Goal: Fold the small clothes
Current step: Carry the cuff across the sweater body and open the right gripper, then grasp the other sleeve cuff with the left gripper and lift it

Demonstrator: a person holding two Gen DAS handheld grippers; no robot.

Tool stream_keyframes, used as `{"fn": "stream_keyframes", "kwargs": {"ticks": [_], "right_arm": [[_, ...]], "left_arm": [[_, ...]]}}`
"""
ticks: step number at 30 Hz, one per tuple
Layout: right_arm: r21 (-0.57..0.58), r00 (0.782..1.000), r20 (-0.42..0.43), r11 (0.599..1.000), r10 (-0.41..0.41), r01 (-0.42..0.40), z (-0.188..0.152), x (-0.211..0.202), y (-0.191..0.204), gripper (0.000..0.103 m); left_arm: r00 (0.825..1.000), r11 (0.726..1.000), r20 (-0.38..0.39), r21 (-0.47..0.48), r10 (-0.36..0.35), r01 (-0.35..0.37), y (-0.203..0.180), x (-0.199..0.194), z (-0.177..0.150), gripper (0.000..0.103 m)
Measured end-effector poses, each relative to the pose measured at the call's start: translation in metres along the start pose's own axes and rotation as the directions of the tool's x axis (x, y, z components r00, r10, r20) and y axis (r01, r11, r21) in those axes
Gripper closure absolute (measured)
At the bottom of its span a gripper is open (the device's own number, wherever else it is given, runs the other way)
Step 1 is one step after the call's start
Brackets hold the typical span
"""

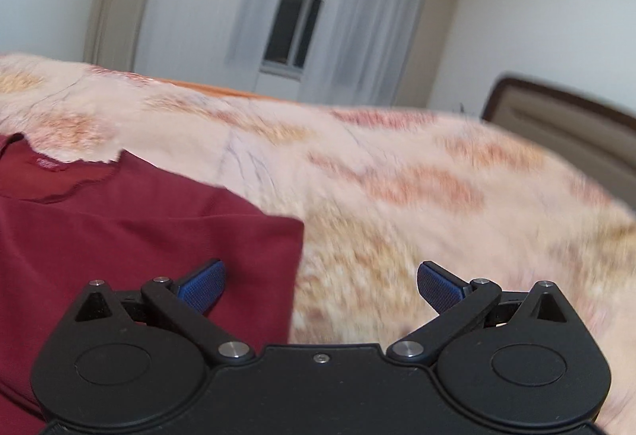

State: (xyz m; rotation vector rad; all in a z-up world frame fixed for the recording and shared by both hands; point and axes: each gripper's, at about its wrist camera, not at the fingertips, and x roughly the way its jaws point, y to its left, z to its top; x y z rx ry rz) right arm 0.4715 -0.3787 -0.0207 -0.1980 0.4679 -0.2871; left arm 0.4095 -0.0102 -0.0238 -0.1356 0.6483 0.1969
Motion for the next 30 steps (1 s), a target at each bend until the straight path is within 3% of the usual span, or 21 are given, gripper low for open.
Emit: {"fn": "stream_keyframes", "kwargs": {"ticks": [5, 11, 14, 17, 20, 23, 26, 28, 30], "right_arm": [[0.005, 1.000, -0.011, 1.000, 0.001, -0.001, -0.008, 0.005, 0.001, 0.001], [0.000, 1.000, 0.013, 1.000, 0.020, -0.020, 0.004, -0.013, 0.004, 0.001], [-0.013, 0.997, 0.028, 0.997, 0.070, -0.070, 0.007, -0.036, 0.002, 0.001], [-0.034, 0.984, 0.034, 0.984, 0.175, -0.174, 0.009, -0.068, 0.004, 0.001], [-0.053, 0.952, 0.036, 0.951, 0.305, -0.303, 0.007, -0.105, 0.009, 0.001], [-0.040, 0.903, 0.024, 0.903, 0.428, -0.427, 0.000, -0.139, 0.017, 0.001], [-0.008, 0.848, 0.009, 0.848, 0.530, -0.530, -0.011, -0.167, 0.030, 0.001], [0.009, 0.816, 0.005, 0.816, 0.578, -0.578, -0.019, -0.181, 0.042, 0.001], [0.028, 0.800, 0.015, 0.799, 0.600, -0.601, -0.026, -0.192, 0.054, 0.001]], "left_arm": [[1.000, 1.000, 0.001, 0.007, 0.007, -0.007, -0.002, 0.001, -0.001, 0.000], [0.999, 0.999, -0.003, -0.024, -0.037, 0.037, 0.014, -0.017, 0.006, 0.000], [0.999, 0.999, 0.027, -0.017, -0.037, 0.038, 0.036, -0.043, 0.005, 0.000], [0.999, 0.998, 0.028, -0.061, -0.026, 0.027, 0.075, -0.066, 0.000, 0.000], [0.999, 0.989, 0.020, -0.143, 0.032, -0.029, 0.124, -0.082, -0.005, 0.000], [0.995, 0.967, 0.026, -0.236, 0.101, -0.092, 0.174, -0.091, -0.009, 0.000], [0.987, 0.918, 0.038, -0.374, 0.154, -0.129, 0.220, -0.093, -0.009, 0.000], [0.986, 0.879, 0.071, -0.466, 0.152, -0.102, 0.243, -0.096, -0.009, 0.000], [0.984, 0.842, 0.096, -0.534, 0.147, -0.074, 0.259, -0.097, -0.008, 0.000]]}}
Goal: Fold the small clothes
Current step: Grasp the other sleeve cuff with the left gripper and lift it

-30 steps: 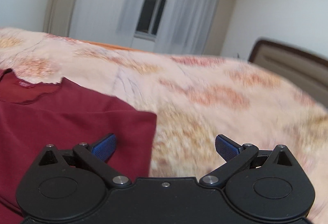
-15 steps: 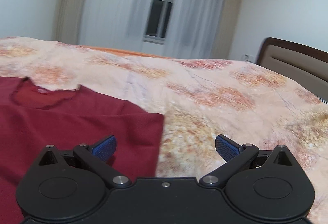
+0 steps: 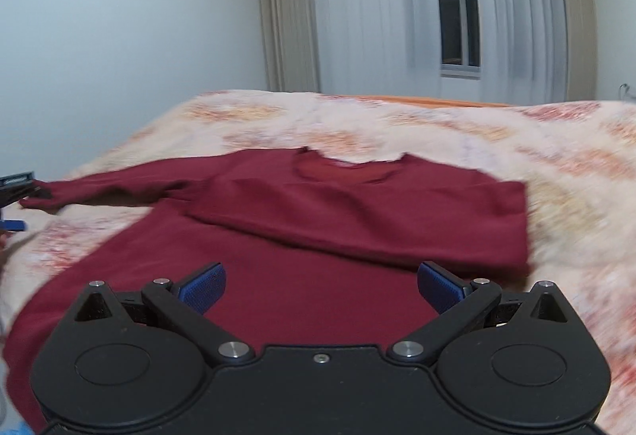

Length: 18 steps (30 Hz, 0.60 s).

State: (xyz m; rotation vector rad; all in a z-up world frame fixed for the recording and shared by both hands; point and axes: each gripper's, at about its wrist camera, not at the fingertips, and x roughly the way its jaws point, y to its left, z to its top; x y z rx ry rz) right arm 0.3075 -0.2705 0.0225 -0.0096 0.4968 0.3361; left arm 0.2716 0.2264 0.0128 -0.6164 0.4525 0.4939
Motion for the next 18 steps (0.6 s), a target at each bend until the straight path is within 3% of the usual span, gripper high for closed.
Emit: {"fn": "stream_keyframes", "kwargs": {"ticks": [4, 9, 14, 18], "right_arm": [[-0.005, 1.000, 0.022, 1.000, 0.021, -0.021, -0.012, 0.004, 0.026, 0.001], [-0.013, 1.000, -0.010, 1.000, -0.015, 0.015, -0.024, 0.024, 0.037, 0.001], [-0.007, 0.999, -0.040, 1.000, -0.026, 0.026, -0.030, 0.031, 0.036, 0.001], [0.008, 0.999, -0.047, 1.000, -0.024, 0.024, -0.032, 0.032, 0.034, 0.001]], "left_arm": [[0.999, 0.993, 0.027, -0.114, -0.020, 0.023, 0.014, 0.010, 0.010, 0.000], [0.997, 0.972, 0.083, -0.232, -0.010, 0.029, 0.024, 0.021, 0.014, 0.002], [0.994, 0.943, 0.107, -0.329, -0.019, 0.054, 0.032, 0.024, 0.014, 0.034], [0.993, 0.930, 0.118, -0.365, -0.004, 0.047, 0.034, 0.027, 0.011, 0.039]]}}
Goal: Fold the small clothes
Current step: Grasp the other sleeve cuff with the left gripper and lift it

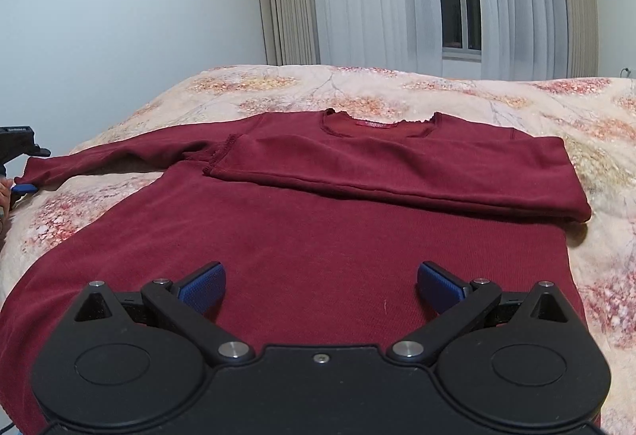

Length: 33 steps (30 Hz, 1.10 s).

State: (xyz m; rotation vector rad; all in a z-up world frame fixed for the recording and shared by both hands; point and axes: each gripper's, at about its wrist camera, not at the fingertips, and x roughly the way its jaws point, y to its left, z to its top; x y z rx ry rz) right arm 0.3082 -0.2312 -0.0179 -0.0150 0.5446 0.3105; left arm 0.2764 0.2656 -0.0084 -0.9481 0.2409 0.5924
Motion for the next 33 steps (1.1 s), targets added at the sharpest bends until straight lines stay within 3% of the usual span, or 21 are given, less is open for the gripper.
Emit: {"fn": "stream_keyframes", "kwargs": {"ticks": [4, 6, 8, 11, 15, 19, 21, 23, 27, 30, 33], "right_arm": [[-0.004, 1.000, -0.004, 1.000, -0.004, 0.004, -0.002, 0.001, 0.002, 0.001], [-0.008, 1.000, -0.005, 1.000, -0.004, 0.004, -0.002, 0.002, 0.002, 0.001], [-0.009, 1.000, -0.003, 1.000, -0.003, 0.003, -0.002, 0.002, 0.002, 0.001], [-0.002, 1.000, 0.003, 1.000, 0.003, -0.003, -0.003, 0.001, 0.000, 0.001], [0.016, 1.000, 0.014, 1.000, 0.015, -0.016, -0.003, -0.001, -0.003, 0.001], [0.048, 0.999, 0.039, 0.998, 0.025, -0.027, -0.002, -0.007, -0.008, 0.001], [0.066, 0.998, 0.058, 0.997, 0.025, -0.029, -0.001, -0.012, -0.011, 0.001], [0.082, 0.997, 0.078, 0.996, 0.028, -0.034, 0.000, -0.018, -0.014, 0.001], [0.094, 0.993, 0.114, 0.995, 0.018, -0.029, 0.000, -0.032, -0.023, 0.001], [0.106, 0.991, 0.132, 0.994, -0.005, -0.009, -0.001, -0.043, -0.033, 0.000], [0.129, 0.989, 0.145, 0.992, -0.032, 0.013, -0.004, -0.054, -0.047, 0.001]], "left_arm": [[0.999, 0.999, 0.024, -0.028, 0.031, -0.030, 0.002, 0.008, 0.001, 0.042], [0.997, 0.998, 0.037, -0.032, 0.063, -0.062, 0.001, 0.011, 0.003, 0.054], [0.994, 0.995, 0.061, -0.033, 0.092, -0.090, -0.001, 0.014, 0.004, 0.075], [0.990, 0.995, 0.101, -0.015, 0.102, -0.101, -0.006, 0.017, 0.005, 0.092], [0.984, 0.995, 0.173, 0.091, 0.031, -0.048, -0.029, 0.011, 0.006, 0.097], [0.968, 0.971, 0.219, 0.228, -0.118, 0.067, -0.072, -0.004, 0.007, 0.097], [0.950, 0.938, 0.236, 0.324, -0.204, 0.121, -0.101, -0.014, 0.004, 0.097], [0.925, 0.888, 0.235, 0.423, -0.297, 0.178, -0.130, -0.026, -0.004, 0.097], [0.869, 0.749, 0.168, 0.598, -0.465, 0.285, -0.187, -0.051, -0.036, 0.097], [0.832, 0.650, 0.095, 0.674, -0.546, 0.350, -0.224, -0.064, -0.068, 0.097], [0.810, 0.581, 0.011, 0.702, -0.587, 0.411, -0.256, -0.072, -0.101, 0.097]]}}
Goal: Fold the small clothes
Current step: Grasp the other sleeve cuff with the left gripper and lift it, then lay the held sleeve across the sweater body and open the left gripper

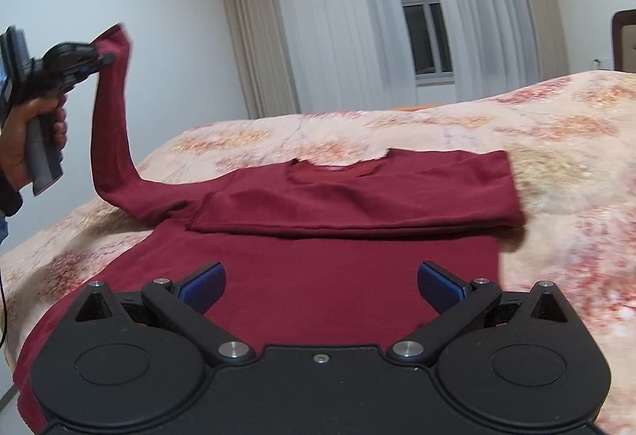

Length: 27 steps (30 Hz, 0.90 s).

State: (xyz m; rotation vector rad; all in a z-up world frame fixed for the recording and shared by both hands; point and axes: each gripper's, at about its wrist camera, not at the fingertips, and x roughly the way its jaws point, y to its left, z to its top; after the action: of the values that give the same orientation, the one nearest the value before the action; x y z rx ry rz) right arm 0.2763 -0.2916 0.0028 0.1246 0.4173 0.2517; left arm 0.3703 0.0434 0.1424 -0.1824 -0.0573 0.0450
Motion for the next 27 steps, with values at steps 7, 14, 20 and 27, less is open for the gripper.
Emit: {"fn": "stream_keyframes", "kwargs": {"ticks": [7, 14, 20, 27], "right_arm": [[0.054, 0.997, 0.020, 0.995, -0.079, 0.078, -0.007, -0.026, -0.037, 0.000], [0.110, 0.991, 0.013, 0.985, -0.134, 0.131, -0.020, -0.043, -0.065, 0.000], [0.142, 0.988, 0.005, 0.978, -0.155, 0.153, -0.029, -0.048, -0.075, 0.000], [0.181, 0.986, 0.004, 0.970, -0.166, 0.163, -0.033, -0.049, -0.079, 0.000]], "left_arm": [[0.974, 0.978, -0.138, 0.082, -0.181, 0.193, -0.096, 0.017, -0.047, 0.097], [0.914, 0.945, -0.318, 0.122, -0.251, 0.303, -0.161, 0.011, -0.119, 0.097], [0.865, 0.921, -0.421, 0.146, -0.273, 0.362, -0.185, 0.010, -0.158, 0.097], [0.789, 0.927, -0.536, 0.033, -0.300, 0.374, -0.179, 0.019, -0.170, 0.091]]}}
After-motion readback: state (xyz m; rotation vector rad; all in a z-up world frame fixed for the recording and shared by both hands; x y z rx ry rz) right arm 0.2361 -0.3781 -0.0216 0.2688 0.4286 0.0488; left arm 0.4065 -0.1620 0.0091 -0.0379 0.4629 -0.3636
